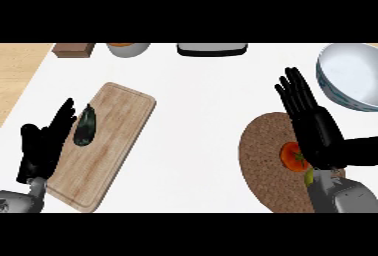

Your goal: Pick the tomato from the placemat and place it in the bowl

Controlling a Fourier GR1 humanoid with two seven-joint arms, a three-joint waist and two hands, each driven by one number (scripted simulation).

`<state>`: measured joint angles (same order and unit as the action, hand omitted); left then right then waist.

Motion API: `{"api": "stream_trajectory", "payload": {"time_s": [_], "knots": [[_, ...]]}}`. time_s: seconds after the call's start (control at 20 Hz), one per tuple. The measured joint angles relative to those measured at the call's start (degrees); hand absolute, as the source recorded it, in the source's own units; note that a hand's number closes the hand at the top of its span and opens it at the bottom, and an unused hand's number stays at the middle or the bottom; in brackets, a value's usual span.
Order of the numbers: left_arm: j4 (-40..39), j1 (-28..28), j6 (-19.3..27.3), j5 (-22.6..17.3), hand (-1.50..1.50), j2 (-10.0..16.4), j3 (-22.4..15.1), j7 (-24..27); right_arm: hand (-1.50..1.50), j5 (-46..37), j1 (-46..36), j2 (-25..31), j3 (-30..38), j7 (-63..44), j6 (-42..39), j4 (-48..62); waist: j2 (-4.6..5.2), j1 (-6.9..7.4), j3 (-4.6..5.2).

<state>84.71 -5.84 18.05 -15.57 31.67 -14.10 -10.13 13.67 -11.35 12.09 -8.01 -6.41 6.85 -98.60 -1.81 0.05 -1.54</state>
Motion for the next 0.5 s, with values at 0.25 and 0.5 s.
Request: {"api": "stream_trajectory", "payload": {"time_s": [0.25, 0.5], "knots": [[3.8, -0.5, -3.1, -3.6, 0.00, -3.4, -0.2, 1.9, 1.50, -0.7, 5.0, 7.5, 3.4, 10.0, -8.3, -2.4, 1.07, -1.22, 1.02], [6.1, -0.7, -5.8, -7.5, 0.00, -9.4, -2.7, 4.3, -1.50, -6.7, 11.6, 11.8, 11.2, 19.9, -5.3, 1.4, 1.57, -3.29, 1.39]]}}
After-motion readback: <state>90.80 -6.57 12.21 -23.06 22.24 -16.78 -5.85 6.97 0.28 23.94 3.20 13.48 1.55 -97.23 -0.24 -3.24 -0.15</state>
